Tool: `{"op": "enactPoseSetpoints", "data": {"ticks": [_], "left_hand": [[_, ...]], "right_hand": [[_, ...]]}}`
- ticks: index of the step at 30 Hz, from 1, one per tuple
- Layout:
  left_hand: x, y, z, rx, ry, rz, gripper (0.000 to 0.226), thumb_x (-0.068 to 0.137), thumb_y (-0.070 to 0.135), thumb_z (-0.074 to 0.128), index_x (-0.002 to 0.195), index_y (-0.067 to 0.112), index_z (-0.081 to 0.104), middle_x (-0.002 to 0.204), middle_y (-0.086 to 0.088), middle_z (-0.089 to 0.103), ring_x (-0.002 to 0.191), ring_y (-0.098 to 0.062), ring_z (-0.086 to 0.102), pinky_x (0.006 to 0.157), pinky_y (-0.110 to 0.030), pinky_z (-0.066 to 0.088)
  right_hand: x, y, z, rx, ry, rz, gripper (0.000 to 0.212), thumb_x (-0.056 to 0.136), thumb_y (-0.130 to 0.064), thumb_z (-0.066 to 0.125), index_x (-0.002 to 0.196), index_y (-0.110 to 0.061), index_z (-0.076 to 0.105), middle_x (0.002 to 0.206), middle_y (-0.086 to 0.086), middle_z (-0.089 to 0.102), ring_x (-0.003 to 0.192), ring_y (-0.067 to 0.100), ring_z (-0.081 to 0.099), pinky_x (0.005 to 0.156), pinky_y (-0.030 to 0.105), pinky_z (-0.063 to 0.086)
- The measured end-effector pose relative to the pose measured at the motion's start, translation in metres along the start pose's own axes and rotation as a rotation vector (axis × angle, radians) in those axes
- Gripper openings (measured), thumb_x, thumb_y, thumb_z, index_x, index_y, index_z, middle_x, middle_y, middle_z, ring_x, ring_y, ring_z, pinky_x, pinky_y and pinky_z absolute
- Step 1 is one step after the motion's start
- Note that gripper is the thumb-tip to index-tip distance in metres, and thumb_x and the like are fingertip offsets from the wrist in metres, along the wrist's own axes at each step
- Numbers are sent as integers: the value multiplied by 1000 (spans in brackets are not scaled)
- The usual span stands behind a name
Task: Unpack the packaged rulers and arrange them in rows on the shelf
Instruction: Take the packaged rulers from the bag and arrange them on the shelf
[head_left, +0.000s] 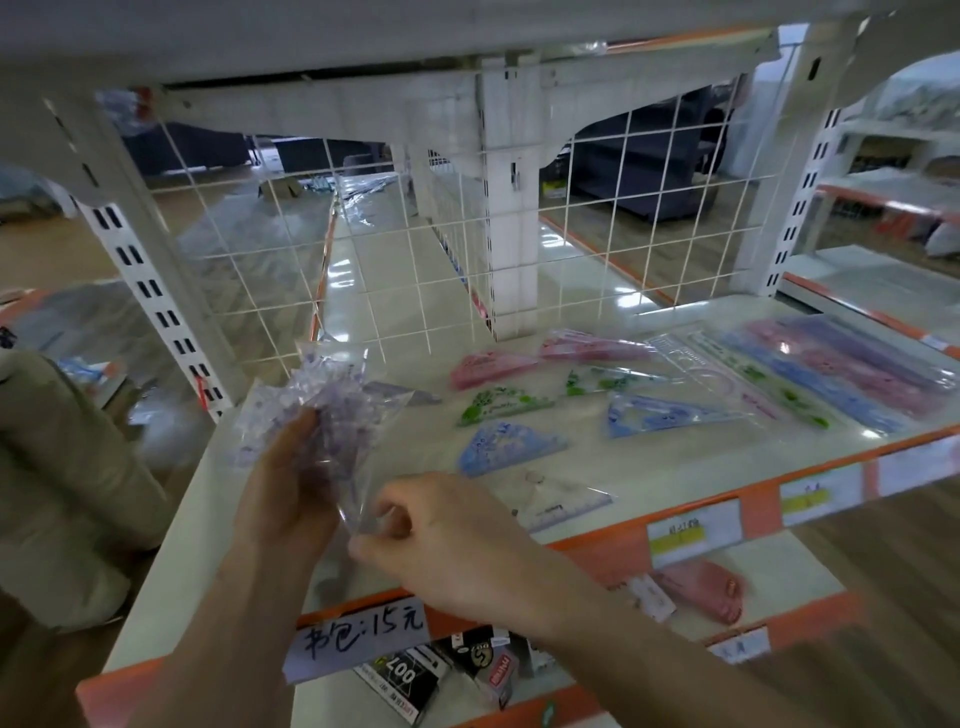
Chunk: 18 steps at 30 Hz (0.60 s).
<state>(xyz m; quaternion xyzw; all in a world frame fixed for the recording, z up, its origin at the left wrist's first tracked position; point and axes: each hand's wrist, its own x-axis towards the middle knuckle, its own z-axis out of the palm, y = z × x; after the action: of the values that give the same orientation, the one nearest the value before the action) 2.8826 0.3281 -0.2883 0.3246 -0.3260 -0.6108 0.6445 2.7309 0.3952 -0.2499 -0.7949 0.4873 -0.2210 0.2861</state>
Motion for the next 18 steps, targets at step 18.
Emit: {"op": "enactPoseSetpoints", "data": {"ticks": [18], "left_hand": [[14, -7, -29, 95, -141, -41, 31, 81, 31, 63, 107, 15, 59, 80, -2, 61, 70, -15, 62, 62, -26, 56]], "right_hand": [[35, 10, 5, 167, 18, -69, 28, 91, -26, 60, 115, -15, 50, 104, 6, 63, 94, 21, 61, 83, 39, 51]]}}
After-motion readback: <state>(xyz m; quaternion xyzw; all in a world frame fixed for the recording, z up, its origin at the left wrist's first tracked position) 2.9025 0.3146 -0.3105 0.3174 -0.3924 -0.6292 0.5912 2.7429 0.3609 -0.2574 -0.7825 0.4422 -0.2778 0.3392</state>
